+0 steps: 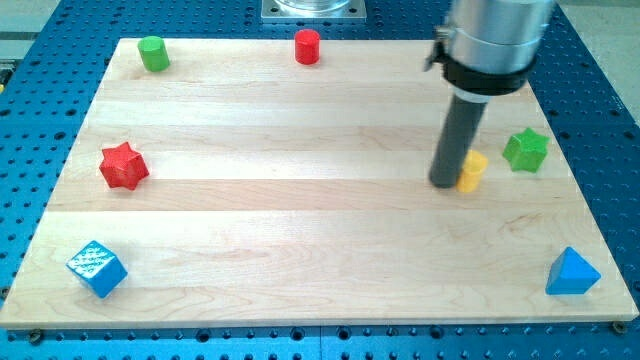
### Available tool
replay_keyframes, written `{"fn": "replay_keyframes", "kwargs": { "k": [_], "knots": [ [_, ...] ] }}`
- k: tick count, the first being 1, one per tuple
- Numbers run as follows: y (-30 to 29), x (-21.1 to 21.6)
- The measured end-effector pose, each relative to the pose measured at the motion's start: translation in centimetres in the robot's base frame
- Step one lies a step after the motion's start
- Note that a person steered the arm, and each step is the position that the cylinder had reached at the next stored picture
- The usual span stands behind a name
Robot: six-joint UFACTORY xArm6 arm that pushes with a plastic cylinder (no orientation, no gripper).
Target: Move the yellow heart to the left of the green star
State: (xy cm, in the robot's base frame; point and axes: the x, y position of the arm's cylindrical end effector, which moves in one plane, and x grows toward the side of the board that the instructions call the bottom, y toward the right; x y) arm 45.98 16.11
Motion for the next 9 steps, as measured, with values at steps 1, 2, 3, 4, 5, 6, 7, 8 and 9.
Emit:
{"fn": "replay_keyframes", "kwargs": {
  "k": [1, 2, 3, 4, 5, 6, 7, 8, 9],
  "knots": [
    [3.4, 0.0],
    [3.6, 0.0],
    [2.8, -0.4],
    [1.7, -2.8],
    [2.3, -3.0],
    [2.9, -1.2],
    [2.9, 4.4],
    [3.9, 9.2],
    [7.6, 9.6]
  ]
}}
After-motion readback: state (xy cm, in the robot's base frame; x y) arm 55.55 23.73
